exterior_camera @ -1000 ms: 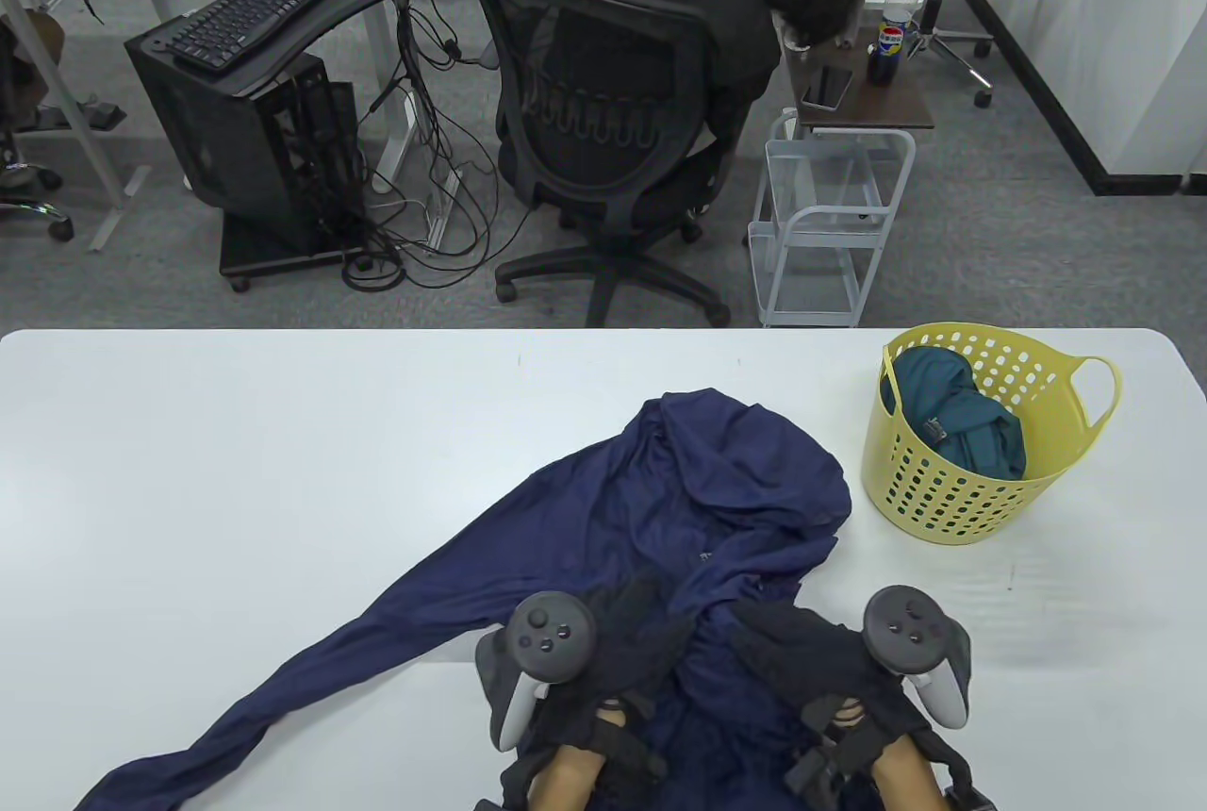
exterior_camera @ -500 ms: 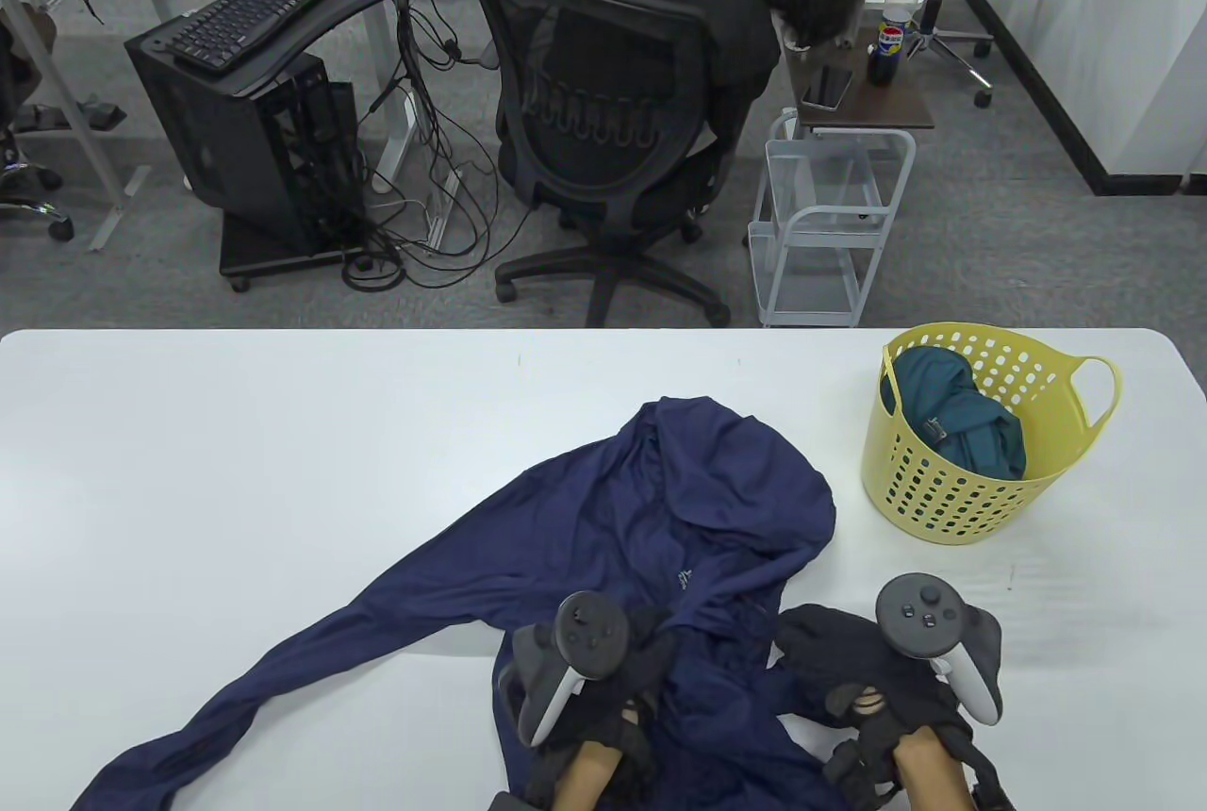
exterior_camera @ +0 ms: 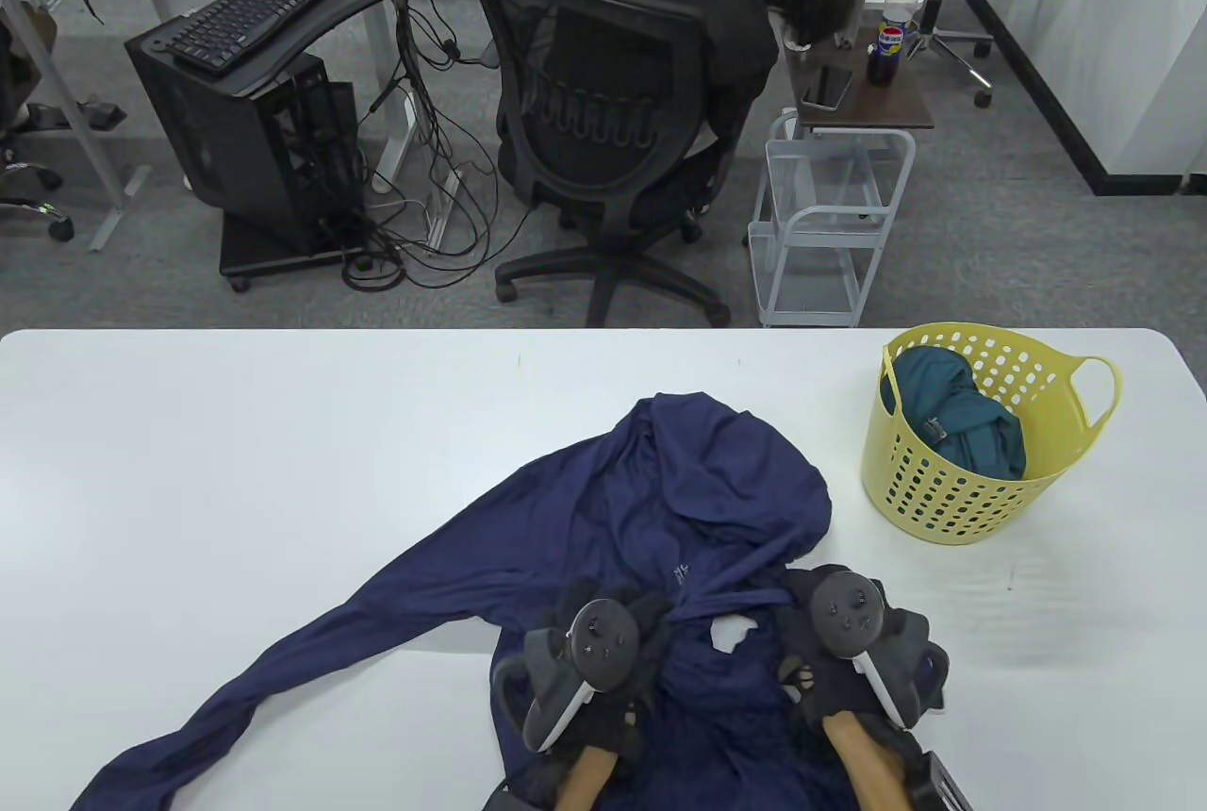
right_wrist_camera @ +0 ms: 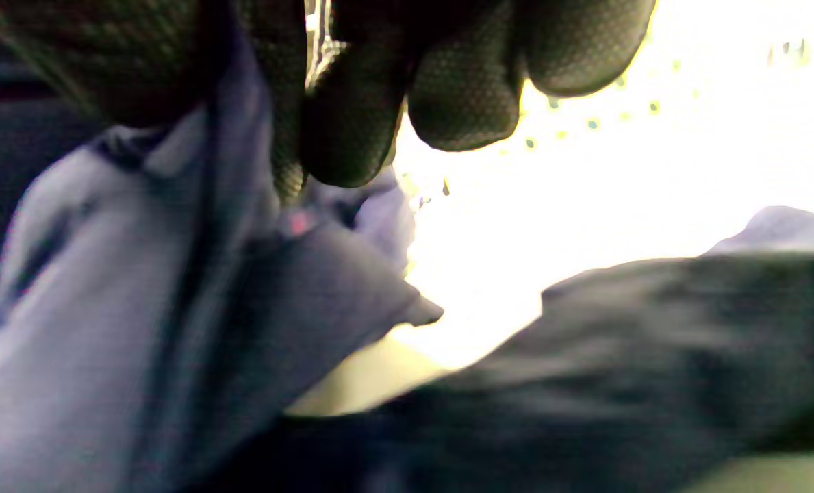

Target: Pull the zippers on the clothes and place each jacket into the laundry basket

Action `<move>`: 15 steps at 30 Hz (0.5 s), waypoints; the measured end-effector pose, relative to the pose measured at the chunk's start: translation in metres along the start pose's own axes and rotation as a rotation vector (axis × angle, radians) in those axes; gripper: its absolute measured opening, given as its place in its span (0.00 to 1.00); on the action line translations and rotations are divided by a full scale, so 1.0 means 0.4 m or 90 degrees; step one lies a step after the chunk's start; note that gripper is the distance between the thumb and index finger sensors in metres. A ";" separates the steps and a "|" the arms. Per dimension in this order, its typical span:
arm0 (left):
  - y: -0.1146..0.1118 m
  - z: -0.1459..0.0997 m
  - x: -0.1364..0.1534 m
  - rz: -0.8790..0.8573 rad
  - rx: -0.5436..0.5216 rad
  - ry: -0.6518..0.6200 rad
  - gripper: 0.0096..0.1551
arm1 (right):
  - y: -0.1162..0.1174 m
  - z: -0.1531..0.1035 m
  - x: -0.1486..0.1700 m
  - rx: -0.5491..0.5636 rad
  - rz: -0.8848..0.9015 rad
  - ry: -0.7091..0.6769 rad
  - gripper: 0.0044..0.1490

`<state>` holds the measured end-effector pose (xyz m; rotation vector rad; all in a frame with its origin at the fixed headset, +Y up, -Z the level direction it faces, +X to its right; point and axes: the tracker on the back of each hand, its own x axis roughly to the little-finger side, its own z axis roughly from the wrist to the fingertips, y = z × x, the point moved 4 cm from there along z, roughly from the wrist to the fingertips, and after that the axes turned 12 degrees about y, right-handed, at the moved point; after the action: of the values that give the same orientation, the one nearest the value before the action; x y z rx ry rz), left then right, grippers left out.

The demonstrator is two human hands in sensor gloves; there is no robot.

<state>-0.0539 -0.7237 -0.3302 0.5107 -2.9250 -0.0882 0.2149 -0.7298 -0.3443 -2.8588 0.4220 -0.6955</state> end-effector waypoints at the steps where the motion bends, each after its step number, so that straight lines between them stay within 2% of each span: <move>1: 0.017 -0.004 -0.007 0.033 -0.042 -0.001 0.22 | -0.006 -0.004 -0.003 0.021 -0.037 -0.002 0.26; 3: 0.043 -0.010 -0.009 0.061 -0.107 0.000 0.22 | -0.013 -0.002 -0.004 0.071 -0.060 0.011 0.22; 4: 0.058 -0.011 -0.002 0.073 -0.132 0.002 0.22 | -0.011 0.006 -0.001 0.070 -0.068 0.007 0.22; 7: 0.075 -0.008 0.024 0.052 -0.149 0.012 0.22 | -0.003 0.013 0.011 0.023 0.012 -0.002 0.22; 10: 0.087 -0.004 0.039 0.073 -0.175 0.027 0.22 | -0.006 0.000 -0.002 -0.016 0.054 -0.058 0.24; 12: 0.078 -0.005 0.028 0.080 -0.125 0.005 0.26 | -0.011 -0.021 -0.018 -0.032 0.084 -0.112 0.24; 13: 0.073 -0.008 0.020 0.076 -0.106 -0.010 0.31 | -0.013 -0.027 -0.021 -0.033 0.087 -0.120 0.24; 15: 0.046 -0.026 -0.030 0.055 -0.039 -0.074 0.50 | -0.024 -0.053 -0.045 -0.039 0.106 -0.173 0.24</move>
<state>-0.0470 -0.7028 -0.3204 0.3825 -3.0409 -0.2016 0.1919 -0.7171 -0.3311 -2.8740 0.6366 -0.2641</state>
